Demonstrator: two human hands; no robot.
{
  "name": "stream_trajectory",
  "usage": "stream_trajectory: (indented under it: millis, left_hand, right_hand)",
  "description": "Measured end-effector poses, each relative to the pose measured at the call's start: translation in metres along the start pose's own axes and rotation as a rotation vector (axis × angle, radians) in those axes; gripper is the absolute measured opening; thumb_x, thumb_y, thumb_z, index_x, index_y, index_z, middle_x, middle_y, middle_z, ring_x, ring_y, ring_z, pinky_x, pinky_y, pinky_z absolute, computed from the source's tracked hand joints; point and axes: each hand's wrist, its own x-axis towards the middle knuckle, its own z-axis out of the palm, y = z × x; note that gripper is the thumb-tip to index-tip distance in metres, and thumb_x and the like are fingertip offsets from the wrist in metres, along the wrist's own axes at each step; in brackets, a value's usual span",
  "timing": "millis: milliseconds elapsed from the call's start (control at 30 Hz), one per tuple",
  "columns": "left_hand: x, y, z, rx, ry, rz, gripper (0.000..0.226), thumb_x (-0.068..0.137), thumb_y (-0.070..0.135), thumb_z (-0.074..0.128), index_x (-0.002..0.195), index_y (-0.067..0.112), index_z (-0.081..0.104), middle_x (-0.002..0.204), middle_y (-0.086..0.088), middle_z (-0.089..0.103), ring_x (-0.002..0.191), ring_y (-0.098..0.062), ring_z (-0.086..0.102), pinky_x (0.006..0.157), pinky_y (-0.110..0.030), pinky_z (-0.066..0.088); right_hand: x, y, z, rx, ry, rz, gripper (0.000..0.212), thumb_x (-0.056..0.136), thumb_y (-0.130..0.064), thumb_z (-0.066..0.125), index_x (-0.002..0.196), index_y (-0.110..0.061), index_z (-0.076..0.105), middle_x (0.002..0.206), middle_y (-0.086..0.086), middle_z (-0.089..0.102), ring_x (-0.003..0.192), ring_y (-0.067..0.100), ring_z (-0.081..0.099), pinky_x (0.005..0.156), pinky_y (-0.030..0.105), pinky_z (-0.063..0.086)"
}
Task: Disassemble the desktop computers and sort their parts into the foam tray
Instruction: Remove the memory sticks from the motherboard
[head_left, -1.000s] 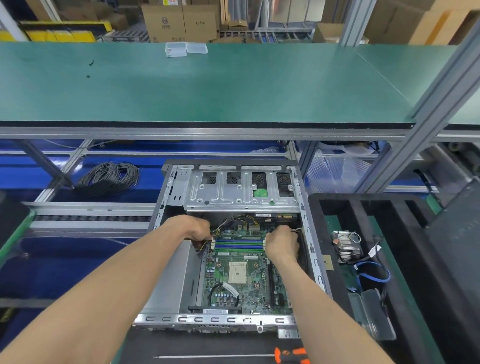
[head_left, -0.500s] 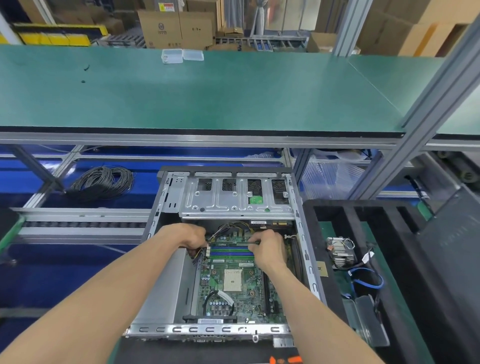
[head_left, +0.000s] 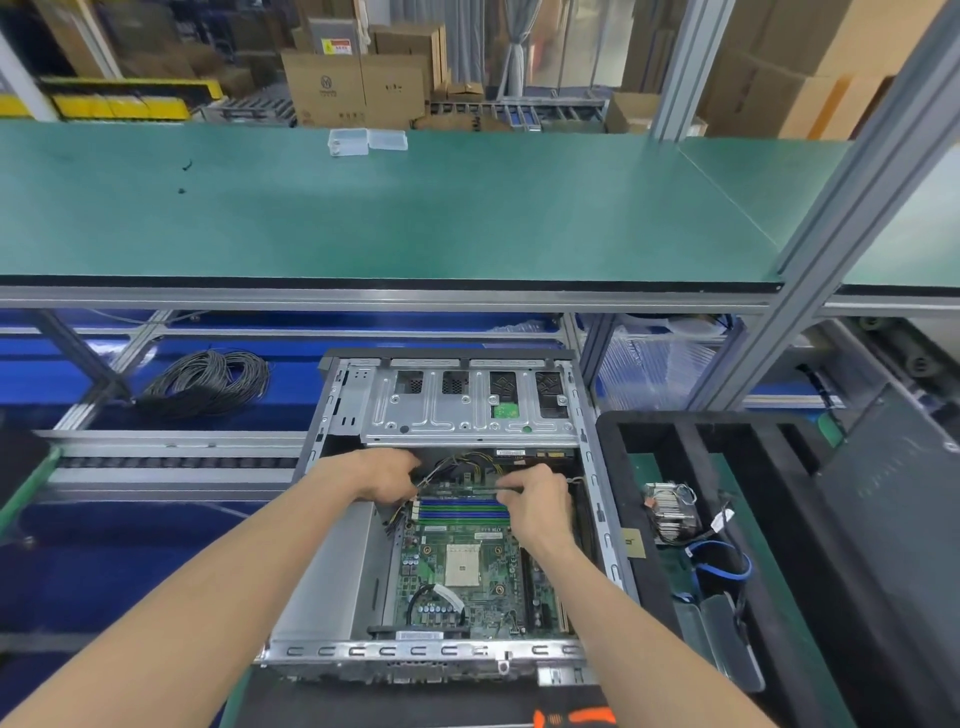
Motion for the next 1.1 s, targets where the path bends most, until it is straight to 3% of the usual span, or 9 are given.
stream_trajectory:
  millis: [167, 267, 400, 467, 567, 667, 767, 967, 1100]
  left_hand:
    - [-0.014, 0.002, 0.006, 0.011, 0.096, 0.102, 0.034, 0.098, 0.017, 0.052, 0.129, 0.026, 0.062, 0.129, 0.001, 0.061, 0.109, -0.020, 0.060, 0.091, -0.034, 0.050]
    - [-0.022, 0.004, 0.005, 0.008, 0.180, 0.139, 0.009, 0.095, 0.027, 0.062, 0.096, 0.022, 0.069, 0.094, 0.006, 0.068, 0.084, -0.016, 0.062, 0.069, -0.028, 0.046]
    - [-0.046, 0.010, -0.010, -0.134, 0.271, 0.169, 0.023, 0.093, 0.030, 0.069, 0.072, 0.024, 0.062, 0.070, 0.004, 0.062, 0.061, -0.009, 0.052, 0.060, -0.026, 0.041]
    - [-0.058, 0.017, -0.018, -0.207, 0.329, 0.195, 0.021, 0.092, 0.029, 0.070, 0.073, 0.020, 0.066, 0.069, -0.001, 0.066, 0.060, -0.009, 0.053, 0.061, -0.026, 0.043]
    - [-0.071, 0.034, -0.030, -0.342, 0.406, 0.237, 0.016, 0.094, 0.027, 0.070, 0.078, 0.023, 0.070, 0.066, 0.009, 0.068, 0.059, 0.000, 0.056, 0.062, -0.026, 0.042]
    - [-0.078, 0.058, -0.038, -0.601, 0.368, 0.286, 0.016, 0.097, 0.019, 0.065, 0.085, 0.010, 0.069, 0.072, 0.007, 0.071, 0.068, -0.002, 0.063, 0.075, -0.031, 0.054]
    - [-0.077, 0.081, -0.039, -0.757, 0.374, 0.331, 0.018, 0.100, 0.017, 0.061, 0.090, 0.003, 0.067, 0.084, -0.005, 0.074, 0.081, -0.015, 0.068, 0.088, -0.036, 0.056]
    - [-0.064, 0.103, -0.029, -0.906, 0.403, 0.343, 0.015, 0.101, 0.027, 0.060, 0.105, 0.016, 0.069, 0.093, 0.005, 0.078, 0.089, -0.011, 0.074, 0.076, -0.026, 0.055]
    - [-0.054, 0.096, -0.007, -0.787, 0.353, 0.264, 0.013, 0.098, 0.027, 0.064, 0.096, 0.017, 0.072, 0.089, 0.007, 0.078, 0.087, -0.011, 0.074, 0.074, -0.027, 0.056]
  right_hand:
    - [-0.016, -0.003, -0.015, 0.034, -0.031, -0.036, 0.022, 0.095, -0.013, 0.069, 0.116, -0.010, 0.075, 0.115, 0.008, 0.073, 0.077, 0.011, 0.061, 0.067, 0.011, 0.044]
    - [-0.027, -0.003, -0.024, 0.071, -0.021, -0.040, 0.023, 0.093, -0.014, 0.071, 0.116, -0.010, 0.075, 0.114, 0.008, 0.073, 0.085, 0.013, 0.062, 0.075, 0.016, 0.046]
    - [-0.041, -0.005, -0.035, 0.150, -0.062, -0.027, 0.020, 0.088, -0.013, 0.076, 0.107, -0.009, 0.077, 0.100, 0.007, 0.072, 0.065, 0.011, 0.058, 0.054, 0.016, 0.046]
    - [-0.048, -0.006, -0.040, 0.172, -0.093, -0.043, 0.009, 0.084, -0.010, 0.078, 0.092, -0.013, 0.076, 0.086, 0.002, 0.070, 0.065, 0.012, 0.059, 0.055, 0.020, 0.049]
    - [-0.056, -0.010, -0.052, 0.242, -0.158, -0.085, 0.023, 0.081, -0.009, 0.078, 0.076, -0.026, 0.063, 0.066, -0.003, 0.066, 0.058, 0.009, 0.056, 0.055, 0.020, 0.047]
    - [-0.062, -0.018, -0.068, 0.357, -0.150, -0.156, 0.011, 0.092, -0.019, 0.069, 0.083, -0.021, 0.064, 0.068, -0.002, 0.065, 0.050, 0.006, 0.048, 0.052, 0.021, 0.040]
    - [-0.065, -0.021, -0.090, 0.369, -0.117, -0.217, 0.021, 0.097, -0.024, 0.063, 0.077, -0.016, 0.059, 0.069, -0.004, 0.054, 0.059, 0.009, 0.045, 0.060, 0.026, 0.037]
    - [-0.059, 0.000, -0.142, 0.587, 0.039, -0.103, 0.028, 0.091, -0.018, 0.071, 0.065, -0.012, 0.063, 0.060, -0.019, 0.059, 0.055, -0.009, 0.052, 0.068, 0.027, 0.039]
    - [-0.056, 0.052, -0.166, 0.602, 0.111, 0.084, 0.025, 0.087, -0.012, 0.073, 0.062, -0.015, 0.070, 0.051, -0.015, 0.055, 0.051, 0.003, 0.048, 0.056, 0.024, 0.035]
